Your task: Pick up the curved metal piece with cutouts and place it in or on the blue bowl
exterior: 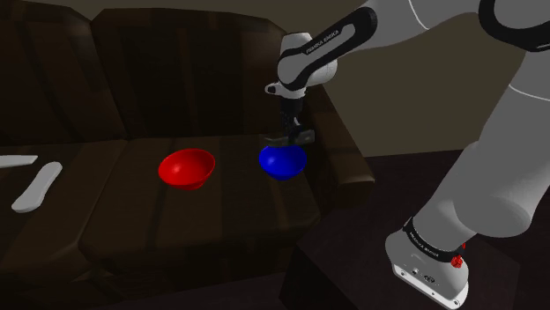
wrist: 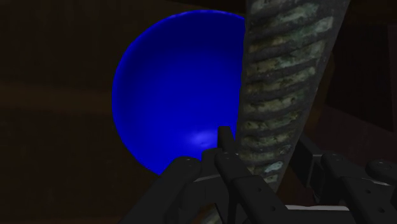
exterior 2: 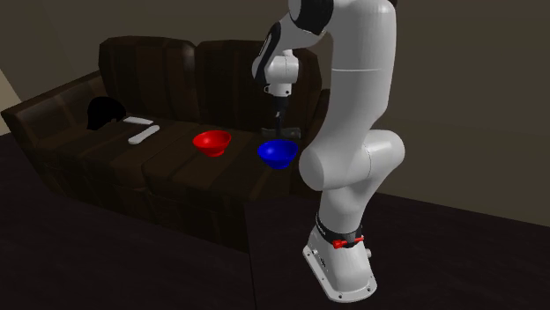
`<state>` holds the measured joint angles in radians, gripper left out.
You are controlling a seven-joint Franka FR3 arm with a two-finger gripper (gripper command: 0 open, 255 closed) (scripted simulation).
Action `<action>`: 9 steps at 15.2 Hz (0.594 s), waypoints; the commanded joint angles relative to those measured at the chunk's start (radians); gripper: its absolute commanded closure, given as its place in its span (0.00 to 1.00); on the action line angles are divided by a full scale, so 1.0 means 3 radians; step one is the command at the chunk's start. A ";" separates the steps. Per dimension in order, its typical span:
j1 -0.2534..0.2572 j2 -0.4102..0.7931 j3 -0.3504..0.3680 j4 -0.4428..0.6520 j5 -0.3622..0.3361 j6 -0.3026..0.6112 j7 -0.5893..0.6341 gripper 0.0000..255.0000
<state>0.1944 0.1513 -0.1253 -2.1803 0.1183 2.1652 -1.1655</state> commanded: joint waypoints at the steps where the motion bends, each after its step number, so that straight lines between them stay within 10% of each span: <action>1: -0.0003 0.0074 0.0003 -0.0011 0.0017 0.0084 -0.0020 1.00; 9: -0.0013 0.0330 0.0023 -0.0079 0.0088 0.0403 -0.0085 1.00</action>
<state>0.1928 0.2403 -0.1169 -2.1998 0.1430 2.2723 -1.1874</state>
